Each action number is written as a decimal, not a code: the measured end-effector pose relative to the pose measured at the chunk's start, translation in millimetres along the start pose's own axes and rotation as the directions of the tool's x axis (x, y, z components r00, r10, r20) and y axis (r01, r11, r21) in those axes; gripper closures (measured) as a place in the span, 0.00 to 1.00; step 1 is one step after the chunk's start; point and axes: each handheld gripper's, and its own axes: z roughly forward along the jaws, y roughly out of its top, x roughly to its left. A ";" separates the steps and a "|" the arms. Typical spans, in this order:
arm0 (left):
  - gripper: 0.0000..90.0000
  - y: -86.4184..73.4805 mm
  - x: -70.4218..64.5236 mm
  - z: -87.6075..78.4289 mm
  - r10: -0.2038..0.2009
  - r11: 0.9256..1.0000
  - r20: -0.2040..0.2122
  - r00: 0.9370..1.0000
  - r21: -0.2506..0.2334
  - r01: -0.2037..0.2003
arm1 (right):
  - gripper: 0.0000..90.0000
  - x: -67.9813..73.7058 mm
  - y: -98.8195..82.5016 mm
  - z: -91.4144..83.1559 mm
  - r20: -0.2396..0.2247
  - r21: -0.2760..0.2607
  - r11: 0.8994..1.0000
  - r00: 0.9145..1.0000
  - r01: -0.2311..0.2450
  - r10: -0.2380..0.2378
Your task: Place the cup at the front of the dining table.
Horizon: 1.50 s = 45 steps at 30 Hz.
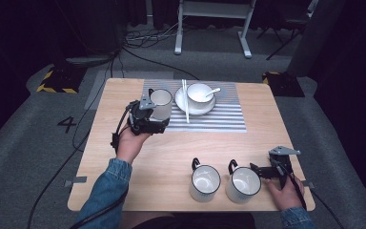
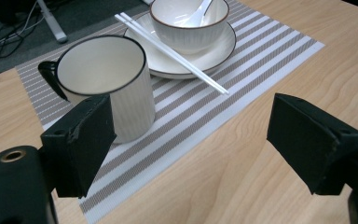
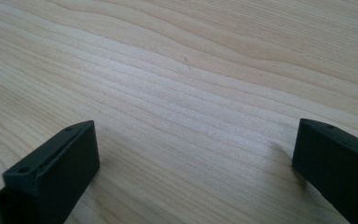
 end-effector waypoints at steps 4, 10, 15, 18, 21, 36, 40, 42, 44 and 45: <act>0.17 -15.4 -5.8 -13.4 -0.012 1.000 0.010 1.000 0.005 0.012 | 0.01 0.0 0.0 0.0 0.000 0.000 1.000 1.000 0.000 0.000; 0.17 -35.6 -17.8 -36.8 -0.015 1.000 0.013 1.000 -0.005 0.015 | 0.01 0.0 0.0 0.0 0.000 0.000 1.000 1.000 0.000 0.000; 0.17 -43.2 -26.9 -52.1 0.005 0.998 -0.007 1.000 0.055 -0.005 | 0.01 0.0 0.0 0.0 0.000 0.000 1.000 1.000 0.000 0.000; 0.17 -45.3 -30.4 -55.9 0.013 0.997 -0.014 1.000 0.070 -0.012 | 0.01 0.0 -0.1 0.0 0.000 0.000 1.000 1.000 0.000 0.000; 0.17 -48.8 -40.4 -62.1 0.028 0.997 -0.030 0.999 0.072 -0.026 | 0.01 -0.6 -0.4 -0.3 -0.004 -0.001 1.000 1.000 0.007 -0.007; 0.17 -77.3 -53.7 -70.5 0.029 0.990 0.019 0.999 0.141 -0.032 | 0.01 -0.7 -0.5 -0.4 -0.005 0.000 1.000 1.000 0.009 -0.009; 0.17 -86.8 -50.1 -69.0 0.022 0.983 0.020 1.000 0.182 -0.025 | 0.01 -1.6 -0.8 -0.2 -0.006 -0.003 1.000 1.000 0.019 -0.019; 0.17 -93.6 -45.4 -67.7 0.014 0.978 0.004 1.000 0.207 -0.015 | 0.01 -1.5 -0.9 -0.3 -0.007 -0.003 1.000 1.000 0.019 -0.019; 0.17 -102.3 -43.2 -66.4 -0.004 0.972 -0.003 1.000 0.235 0.004 | 0.01 -1.6 -0.9 -0.3 -0.006 -0.003 1.000 1.000 0.019 -0.019; 0.17 -105.3 -42.1 -65.8 -0.006 0.971 0.004 1.000 0.240 0.005 | 0.01 -1.6 -0.9 -0.3 -0.007 -0.003 1.000 1.000 0.019 -0.019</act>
